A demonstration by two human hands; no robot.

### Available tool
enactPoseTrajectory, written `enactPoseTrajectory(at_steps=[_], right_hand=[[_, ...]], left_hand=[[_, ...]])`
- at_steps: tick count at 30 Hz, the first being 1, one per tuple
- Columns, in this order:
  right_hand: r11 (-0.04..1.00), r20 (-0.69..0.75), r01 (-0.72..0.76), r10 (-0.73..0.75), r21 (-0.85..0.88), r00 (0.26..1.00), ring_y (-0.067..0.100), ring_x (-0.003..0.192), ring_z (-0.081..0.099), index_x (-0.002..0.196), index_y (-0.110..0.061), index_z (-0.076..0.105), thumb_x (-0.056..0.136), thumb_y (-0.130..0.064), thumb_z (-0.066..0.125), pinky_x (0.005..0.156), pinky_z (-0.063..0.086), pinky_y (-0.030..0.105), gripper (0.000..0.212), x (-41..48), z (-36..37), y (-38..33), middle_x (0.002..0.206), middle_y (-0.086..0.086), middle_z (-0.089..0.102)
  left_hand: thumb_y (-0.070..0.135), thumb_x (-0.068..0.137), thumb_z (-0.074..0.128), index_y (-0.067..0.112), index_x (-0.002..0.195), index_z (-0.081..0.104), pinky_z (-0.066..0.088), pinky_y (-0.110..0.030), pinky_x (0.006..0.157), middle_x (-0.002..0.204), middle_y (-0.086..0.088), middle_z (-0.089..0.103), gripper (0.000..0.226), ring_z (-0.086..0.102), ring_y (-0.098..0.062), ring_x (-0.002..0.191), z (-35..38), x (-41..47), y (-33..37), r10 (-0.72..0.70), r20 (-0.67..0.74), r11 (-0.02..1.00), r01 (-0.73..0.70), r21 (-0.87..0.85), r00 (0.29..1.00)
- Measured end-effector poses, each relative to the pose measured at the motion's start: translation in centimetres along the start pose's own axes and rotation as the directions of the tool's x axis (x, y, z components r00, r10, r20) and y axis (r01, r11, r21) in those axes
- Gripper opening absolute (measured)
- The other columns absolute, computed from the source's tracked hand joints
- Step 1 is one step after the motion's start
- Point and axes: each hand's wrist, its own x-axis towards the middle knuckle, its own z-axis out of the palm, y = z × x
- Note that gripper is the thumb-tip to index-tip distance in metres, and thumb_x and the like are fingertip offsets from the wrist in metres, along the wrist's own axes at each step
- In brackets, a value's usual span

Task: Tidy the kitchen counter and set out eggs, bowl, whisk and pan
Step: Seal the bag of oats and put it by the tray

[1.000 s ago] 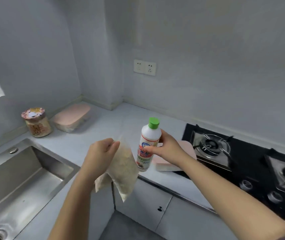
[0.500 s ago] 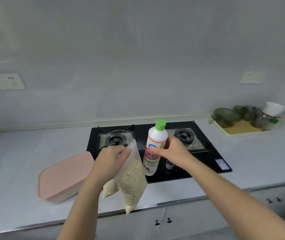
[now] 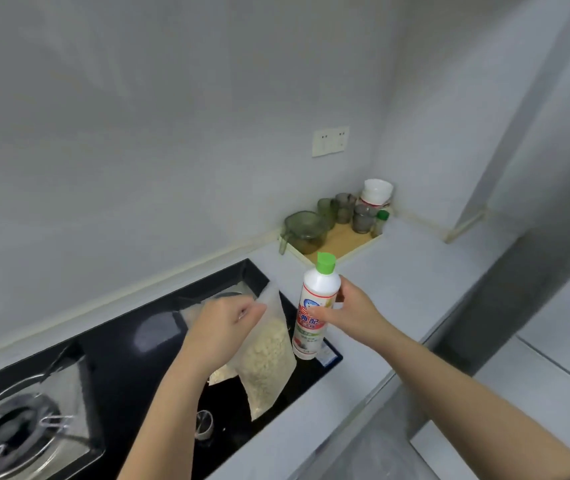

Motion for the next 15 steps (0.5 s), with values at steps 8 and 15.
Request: enactPoseTrajectory(at_steps=[8,15], right_hand=[[0.994,-0.11,-0.104,0.101,-0.026,0.989,0.002,0.096,0.062,0.119,-0.026,0.054,0.075,-0.029,0.08,0.071,0.05,0.013,0.052,4.8,-12.3,8.0,0.109,-0.012,0.066],[0.986,-0.199,-0.164,0.16,-0.003,0.967,0.002,0.093,0.061,0.116,-0.025,0.054,0.075,-0.026,0.08,0.067,0.046,0.012,0.048,11.0,-25.6,14.5,0.107,-0.01,0.065]], left_hand=[[0.028,0.093,0.056,0.009,0.058,0.029,0.024,-0.026,0.054,0.056,-0.001,0.026,0.048,0.026,-0.008,0.052,11.9,10.8,4.6,0.007,0.047,0.977,0.003,-0.214,0.999],[0.024,0.093,0.058,0.016,0.057,0.028,0.023,-0.018,0.047,0.052,0.004,0.027,0.047,0.026,-0.006,0.048,22.7,19.5,10.4,-0.037,-0.005,0.967,0.035,-0.251,0.999]])
